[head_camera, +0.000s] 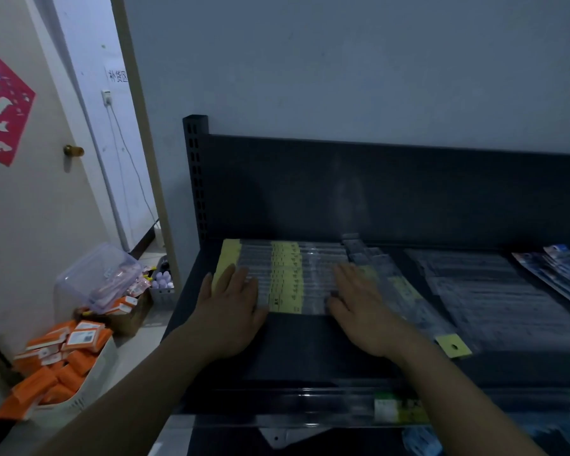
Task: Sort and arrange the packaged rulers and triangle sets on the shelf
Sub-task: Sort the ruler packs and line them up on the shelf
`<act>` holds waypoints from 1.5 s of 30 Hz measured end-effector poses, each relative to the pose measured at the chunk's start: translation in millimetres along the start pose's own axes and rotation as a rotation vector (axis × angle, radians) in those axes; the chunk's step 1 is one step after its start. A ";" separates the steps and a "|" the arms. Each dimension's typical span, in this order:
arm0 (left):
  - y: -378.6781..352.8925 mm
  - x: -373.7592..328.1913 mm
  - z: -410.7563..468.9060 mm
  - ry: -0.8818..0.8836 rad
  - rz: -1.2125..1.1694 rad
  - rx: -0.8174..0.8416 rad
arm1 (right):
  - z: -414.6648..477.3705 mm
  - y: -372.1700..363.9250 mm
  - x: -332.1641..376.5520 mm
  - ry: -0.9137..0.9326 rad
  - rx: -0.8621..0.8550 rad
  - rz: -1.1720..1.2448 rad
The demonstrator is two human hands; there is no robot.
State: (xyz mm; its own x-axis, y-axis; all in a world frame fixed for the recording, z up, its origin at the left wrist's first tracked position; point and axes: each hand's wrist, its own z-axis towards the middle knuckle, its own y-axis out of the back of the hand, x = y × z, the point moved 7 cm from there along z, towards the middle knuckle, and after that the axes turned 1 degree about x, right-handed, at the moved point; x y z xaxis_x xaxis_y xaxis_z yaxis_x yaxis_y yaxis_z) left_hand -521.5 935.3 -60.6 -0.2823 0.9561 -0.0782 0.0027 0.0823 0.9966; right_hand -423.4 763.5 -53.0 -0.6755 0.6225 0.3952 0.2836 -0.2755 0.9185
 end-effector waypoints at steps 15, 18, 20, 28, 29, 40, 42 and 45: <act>8.1 -165.2 26.7 -0.095 -0.637 -0.060 | -52.9 75.2 -130.6 -0.346 -0.178 0.047; 8.7 -178.5 40.1 -0.002 -0.571 -0.102 | -46.1 82.5 -141.7 -0.290 -0.188 0.075; 8.9 -184.5 48.4 0.070 -0.531 -0.120 | -38.8 84.7 -145.8 -0.239 -0.149 0.103; 12.8 -194.0 72.6 0.350 -0.338 -0.159 | -0.5 76.4 -144.6 -0.155 -0.010 0.122; 10.8 -197.3 75.6 0.352 -0.293 -0.133 | 1.5 75.2 -146.1 -0.156 -0.010 0.145; 23.7 -179.9 62.7 0.446 -0.746 -0.296 | 7.3 74.3 -174.7 -0.148 -0.006 0.600; 24.0 -177.2 54.4 0.447 -0.989 -0.364 | 7.9 75.1 -177.8 -0.138 -0.061 0.604; 26.0 -175.6 41.0 0.444 -1.245 -0.421 | 7.7 77.9 -169.3 -0.054 -0.105 0.634</act>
State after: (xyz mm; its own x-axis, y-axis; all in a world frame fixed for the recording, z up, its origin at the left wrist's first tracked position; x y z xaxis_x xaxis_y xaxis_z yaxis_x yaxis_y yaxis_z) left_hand -432.6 781.0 -22.0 -0.1635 0.1410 -0.9764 -0.7377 0.6397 0.2159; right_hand -281.8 642.3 -48.3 -0.3627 0.3503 0.8636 0.5466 -0.6706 0.5016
